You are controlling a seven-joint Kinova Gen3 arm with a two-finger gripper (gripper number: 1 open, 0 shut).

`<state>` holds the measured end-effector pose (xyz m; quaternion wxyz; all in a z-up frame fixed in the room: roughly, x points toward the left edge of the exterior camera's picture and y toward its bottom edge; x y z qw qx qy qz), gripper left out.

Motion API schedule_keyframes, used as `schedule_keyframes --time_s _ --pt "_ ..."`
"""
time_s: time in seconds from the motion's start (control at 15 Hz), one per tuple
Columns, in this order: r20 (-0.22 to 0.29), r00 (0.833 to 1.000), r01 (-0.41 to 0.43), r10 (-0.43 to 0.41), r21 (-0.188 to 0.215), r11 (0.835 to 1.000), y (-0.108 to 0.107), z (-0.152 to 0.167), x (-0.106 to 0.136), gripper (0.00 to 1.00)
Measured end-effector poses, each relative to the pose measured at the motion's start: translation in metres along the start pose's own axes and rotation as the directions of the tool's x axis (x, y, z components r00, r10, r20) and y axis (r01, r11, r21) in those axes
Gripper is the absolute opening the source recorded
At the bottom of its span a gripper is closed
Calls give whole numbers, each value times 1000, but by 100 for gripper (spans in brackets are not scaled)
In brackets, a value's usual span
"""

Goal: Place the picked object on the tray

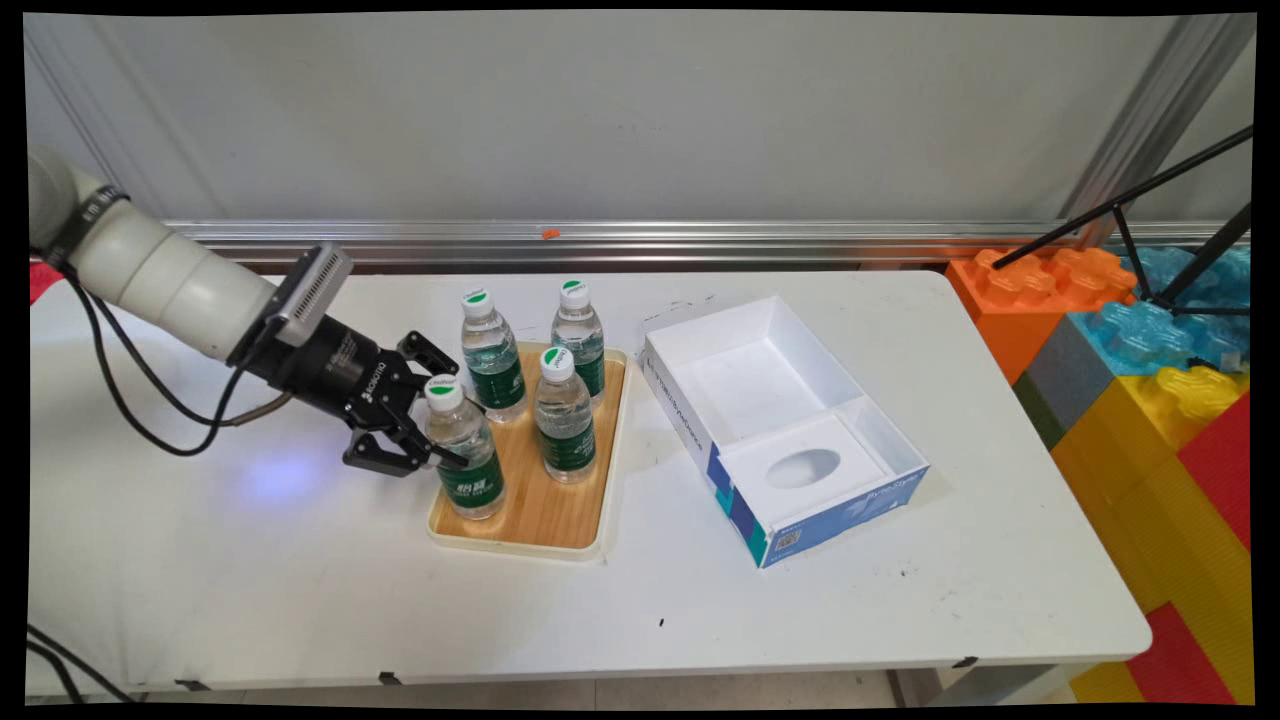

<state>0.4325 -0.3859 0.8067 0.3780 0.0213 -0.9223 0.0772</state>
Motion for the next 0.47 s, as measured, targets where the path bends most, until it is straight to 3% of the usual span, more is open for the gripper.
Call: schedule_keyframes --time_s 0.2,0.27,0.47 --pt "4 1000 -12 12 -3 1000 -2 7 -7 0" --pt "5 1000 -14 14 -5 1000 -2 9 -9 100" --pt "6 1000 -17 17 -7 1000 -5 13 -12 100"
